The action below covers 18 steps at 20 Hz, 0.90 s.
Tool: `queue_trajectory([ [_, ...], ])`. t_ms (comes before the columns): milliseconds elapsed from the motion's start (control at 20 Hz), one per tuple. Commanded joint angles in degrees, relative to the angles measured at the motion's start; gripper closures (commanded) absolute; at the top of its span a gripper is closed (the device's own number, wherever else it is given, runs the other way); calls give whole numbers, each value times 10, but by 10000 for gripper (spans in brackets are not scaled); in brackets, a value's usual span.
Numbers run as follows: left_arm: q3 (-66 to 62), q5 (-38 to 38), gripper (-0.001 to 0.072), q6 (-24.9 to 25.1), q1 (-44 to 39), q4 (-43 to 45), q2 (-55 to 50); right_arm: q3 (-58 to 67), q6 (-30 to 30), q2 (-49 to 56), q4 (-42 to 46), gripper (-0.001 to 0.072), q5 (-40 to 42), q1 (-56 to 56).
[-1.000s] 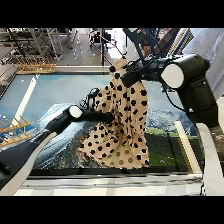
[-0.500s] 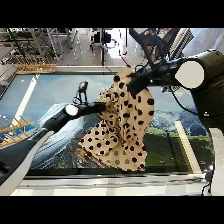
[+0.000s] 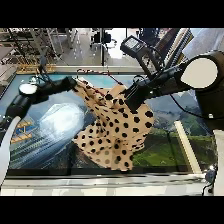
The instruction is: Fold the clothes and pants, and hang the long-sleeved shirts on hangers.
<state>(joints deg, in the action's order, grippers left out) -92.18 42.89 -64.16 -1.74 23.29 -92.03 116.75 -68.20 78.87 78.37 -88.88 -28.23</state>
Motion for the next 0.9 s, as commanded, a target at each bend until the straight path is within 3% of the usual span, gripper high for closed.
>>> queue_trajectory([
  [0, -79, 88, 703, -41, 43, -38, -31, -6, 21, 0, 2, 698, -29, 0],
  [200, -91, 93, 703, -69, 46, -21, -32, -33, 45, 0, 14, 698, -13, 0],
  [450, -91, 133, 703, -118, 46, 35, -57, -28, 11, -10, 30, 698, 102, 0],
  [850, -92, 91, 703, -119, 46, 32, -68, -29, 77, -12, -6, 699, -57, 0],
])
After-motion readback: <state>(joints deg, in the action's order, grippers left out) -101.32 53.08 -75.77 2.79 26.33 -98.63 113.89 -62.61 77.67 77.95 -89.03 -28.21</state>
